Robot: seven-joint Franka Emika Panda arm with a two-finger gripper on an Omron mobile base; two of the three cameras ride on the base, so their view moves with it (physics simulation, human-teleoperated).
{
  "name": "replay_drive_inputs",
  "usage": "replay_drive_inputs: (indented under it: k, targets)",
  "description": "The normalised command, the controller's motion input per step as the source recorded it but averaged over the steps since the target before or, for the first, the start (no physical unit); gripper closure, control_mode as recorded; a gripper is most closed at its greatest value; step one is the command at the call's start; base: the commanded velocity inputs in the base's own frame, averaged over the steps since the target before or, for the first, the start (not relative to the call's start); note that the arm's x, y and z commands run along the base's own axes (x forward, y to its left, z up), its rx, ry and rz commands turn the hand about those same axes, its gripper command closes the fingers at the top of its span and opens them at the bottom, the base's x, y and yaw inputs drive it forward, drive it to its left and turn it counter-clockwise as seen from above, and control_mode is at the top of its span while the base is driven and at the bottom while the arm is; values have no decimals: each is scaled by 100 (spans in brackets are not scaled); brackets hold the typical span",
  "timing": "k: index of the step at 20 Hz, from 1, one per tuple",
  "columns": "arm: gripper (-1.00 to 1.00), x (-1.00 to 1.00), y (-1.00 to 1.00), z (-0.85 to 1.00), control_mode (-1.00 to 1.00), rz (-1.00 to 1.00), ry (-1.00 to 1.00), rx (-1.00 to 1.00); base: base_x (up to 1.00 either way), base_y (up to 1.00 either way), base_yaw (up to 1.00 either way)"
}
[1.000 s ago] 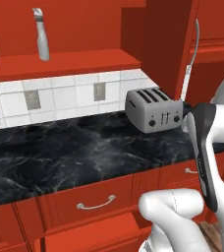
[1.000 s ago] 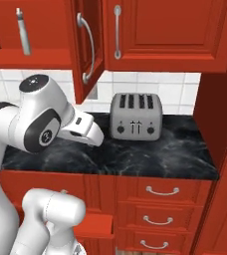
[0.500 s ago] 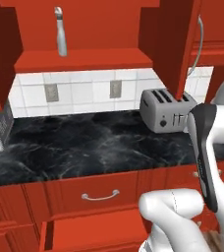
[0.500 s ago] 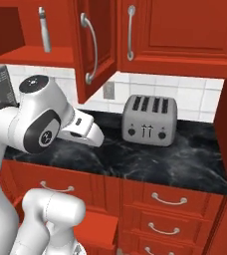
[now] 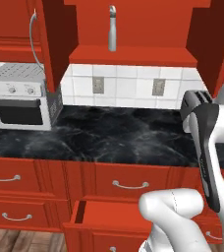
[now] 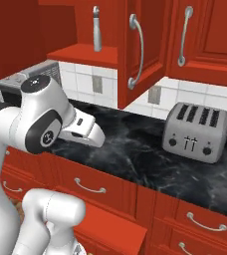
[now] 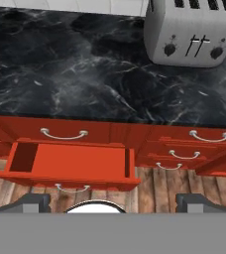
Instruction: Move the cutting board and knife to the sink. Then move spray from the cabinet to the counter.
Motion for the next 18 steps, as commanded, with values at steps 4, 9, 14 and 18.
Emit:
replay_drive_inputs:
  k: [4,9,14,18]
  targets:
    - [-100,0,0,0,100,0,0,0,-21,54,22]
    - [-100,0,0,0,100,0,0,0,0,21,2]
    - [-100,0,0,0,100,0,0,0,0,17,0]
    - [-100,0,0,0,100,0,0,0,11,18,0]
